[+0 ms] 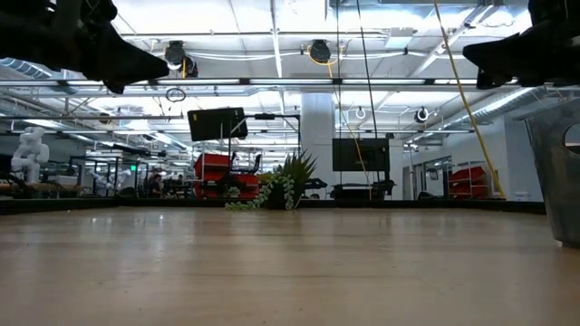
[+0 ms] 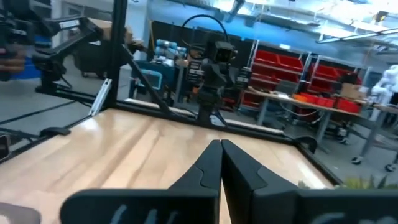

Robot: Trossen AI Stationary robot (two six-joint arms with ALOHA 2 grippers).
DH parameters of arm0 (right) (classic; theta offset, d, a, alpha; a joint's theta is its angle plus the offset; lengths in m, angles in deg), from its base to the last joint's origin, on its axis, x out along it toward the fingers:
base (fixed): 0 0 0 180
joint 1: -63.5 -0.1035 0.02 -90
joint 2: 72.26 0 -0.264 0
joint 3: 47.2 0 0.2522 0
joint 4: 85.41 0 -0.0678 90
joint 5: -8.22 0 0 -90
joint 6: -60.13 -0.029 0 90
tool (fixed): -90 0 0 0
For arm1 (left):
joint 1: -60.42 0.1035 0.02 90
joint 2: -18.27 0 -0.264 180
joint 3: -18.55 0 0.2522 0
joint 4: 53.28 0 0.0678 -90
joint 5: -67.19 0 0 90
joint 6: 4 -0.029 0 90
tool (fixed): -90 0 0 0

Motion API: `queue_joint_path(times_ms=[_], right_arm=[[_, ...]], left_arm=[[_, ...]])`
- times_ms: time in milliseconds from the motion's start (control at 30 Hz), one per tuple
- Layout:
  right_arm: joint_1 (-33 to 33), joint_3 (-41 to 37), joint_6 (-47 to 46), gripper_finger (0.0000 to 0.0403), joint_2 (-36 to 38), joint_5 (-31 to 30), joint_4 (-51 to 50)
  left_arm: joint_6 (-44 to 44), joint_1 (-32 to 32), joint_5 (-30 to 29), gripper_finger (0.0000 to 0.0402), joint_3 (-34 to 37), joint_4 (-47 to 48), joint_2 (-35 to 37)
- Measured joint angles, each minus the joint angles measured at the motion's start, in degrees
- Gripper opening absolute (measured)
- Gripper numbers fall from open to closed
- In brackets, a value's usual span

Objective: Nest measuring cups in basket
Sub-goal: Return to Home Position

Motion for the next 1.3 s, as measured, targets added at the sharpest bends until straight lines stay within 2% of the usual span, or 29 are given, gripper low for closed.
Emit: queue_joint_path(times_ms=[333,567,700,967,1300], right_arm=[[10.54,-0.05,-3.73,0.0,0.45,13.53,-0.96],[14.5,-1.14,-8.2,0.0,0.52,12.34,-4.42],[13.9,-1.12,-10.83,0.0,0.91,17.03,-4.51],[13.12,-1.12,-11.31,0.0,2.35,11.36,-8.88],[13.12,-1.12,-9.85,0.0,3.18,10.58,-9.09]], left_arm=[[-0.83,0.0,3.27,0.0092,-0.01,0.14,0.0],[-1.58,0.0,3.28,0.0092,0.0,0.19,0.0],[-2.02,0.0,3.29,0.0092,0.01,0.28,0.01],[-2.1,-0.25,3.34,0.0092,0.01,1.88,2.36],[-1.79,-1.83,3.23,0.0092,0.01,7.23,7.8]])
